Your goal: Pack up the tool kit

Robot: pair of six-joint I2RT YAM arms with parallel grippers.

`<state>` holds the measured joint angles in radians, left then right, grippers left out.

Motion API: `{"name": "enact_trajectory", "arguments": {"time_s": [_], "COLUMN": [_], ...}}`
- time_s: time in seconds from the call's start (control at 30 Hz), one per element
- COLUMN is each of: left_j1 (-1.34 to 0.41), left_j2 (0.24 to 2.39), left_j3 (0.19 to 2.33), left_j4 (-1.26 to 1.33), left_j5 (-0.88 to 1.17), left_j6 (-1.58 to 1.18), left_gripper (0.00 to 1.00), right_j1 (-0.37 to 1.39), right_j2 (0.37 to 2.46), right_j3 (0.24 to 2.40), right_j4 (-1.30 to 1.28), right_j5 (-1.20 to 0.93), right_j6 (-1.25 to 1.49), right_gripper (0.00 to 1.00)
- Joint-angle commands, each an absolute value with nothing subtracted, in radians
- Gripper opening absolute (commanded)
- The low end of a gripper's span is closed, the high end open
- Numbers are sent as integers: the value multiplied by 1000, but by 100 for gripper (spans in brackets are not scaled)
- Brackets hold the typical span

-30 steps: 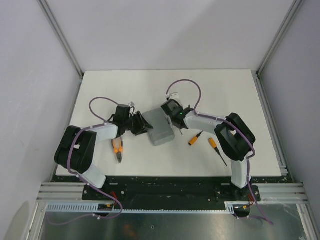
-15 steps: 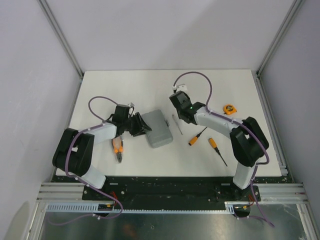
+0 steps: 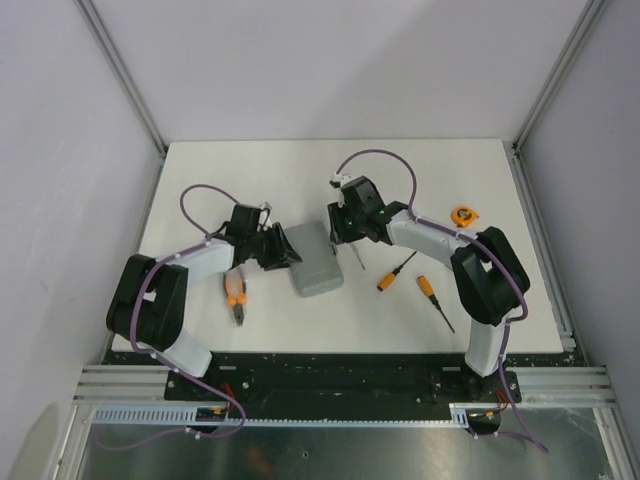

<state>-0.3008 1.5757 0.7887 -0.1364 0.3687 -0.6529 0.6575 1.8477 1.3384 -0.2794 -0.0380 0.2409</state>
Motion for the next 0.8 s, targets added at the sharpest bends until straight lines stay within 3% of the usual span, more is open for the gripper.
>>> {"name": "enact_trajectory", "arguments": {"time_s": [0.0,0.3,0.57,0.77], "left_j1": [-303,-302,-302,-302], "left_j2": [1639,1651,1665,1667], "left_j3": [786,781,794,809], "left_j4": [-273,-280,-294,-305], "left_j5": [202,179,160,150], "left_j6": [-532,-520,-522,-520], "left_gripper": [44,47,48,50], "right_j1": [663,650,639,615], "right_j2": [1899,1939,1926,1936], "right_j3": [1333,1333,1305,1289], "right_j4": [-201,-216,-206,-201], "right_j5": [-176,-110,-101,-128], "right_j6": [289,302,328,330], "right_gripper": [39,40,30,29]}}
